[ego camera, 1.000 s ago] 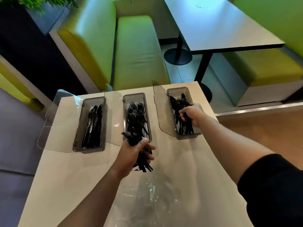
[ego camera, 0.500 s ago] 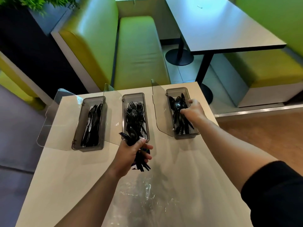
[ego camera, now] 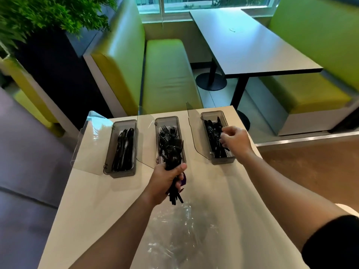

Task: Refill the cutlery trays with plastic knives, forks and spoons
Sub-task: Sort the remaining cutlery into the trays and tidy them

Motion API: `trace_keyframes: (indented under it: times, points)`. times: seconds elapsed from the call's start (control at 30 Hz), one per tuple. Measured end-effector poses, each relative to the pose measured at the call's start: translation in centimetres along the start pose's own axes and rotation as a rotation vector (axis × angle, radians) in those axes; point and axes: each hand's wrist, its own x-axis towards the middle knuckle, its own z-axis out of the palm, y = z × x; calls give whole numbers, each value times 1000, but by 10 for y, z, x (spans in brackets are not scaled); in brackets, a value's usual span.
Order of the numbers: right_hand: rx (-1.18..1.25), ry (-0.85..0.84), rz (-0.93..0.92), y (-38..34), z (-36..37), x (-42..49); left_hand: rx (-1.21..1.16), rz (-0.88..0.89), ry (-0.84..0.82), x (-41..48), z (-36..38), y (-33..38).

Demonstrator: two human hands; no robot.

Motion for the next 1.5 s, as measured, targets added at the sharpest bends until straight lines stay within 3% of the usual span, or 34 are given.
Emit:
trace_keyframes:
  times: [0.2,0.4,0.63,0.77,0.93,1.1,1.37,1.5]
  points:
    - [146,-256,-155,-62,28,-68,-96,-8,-89,-16,-1,9]
    - [200,-561,-14,-71,61,-110,-79,32,-141,-28,-4,12]
    - [410,-538,186,-73,76,-125,-18,54,-177,-39,-16,12]
    - [408,-644,278,-75,77,-128,31,74,-193,-43,-21,12]
    - [602,-629,284,-80,79,-132,70,103,-197,-46,-29,9]
    - [636,-617,255,-78,82,-129,19,99,-184,-49,-29,7]
    - [782,-423,217,-80,80,-113,-93,96,-166,-46,-32,4]
    - [730,-529,238,-81,84,-117,-63,91,-180,-42,-31,4]
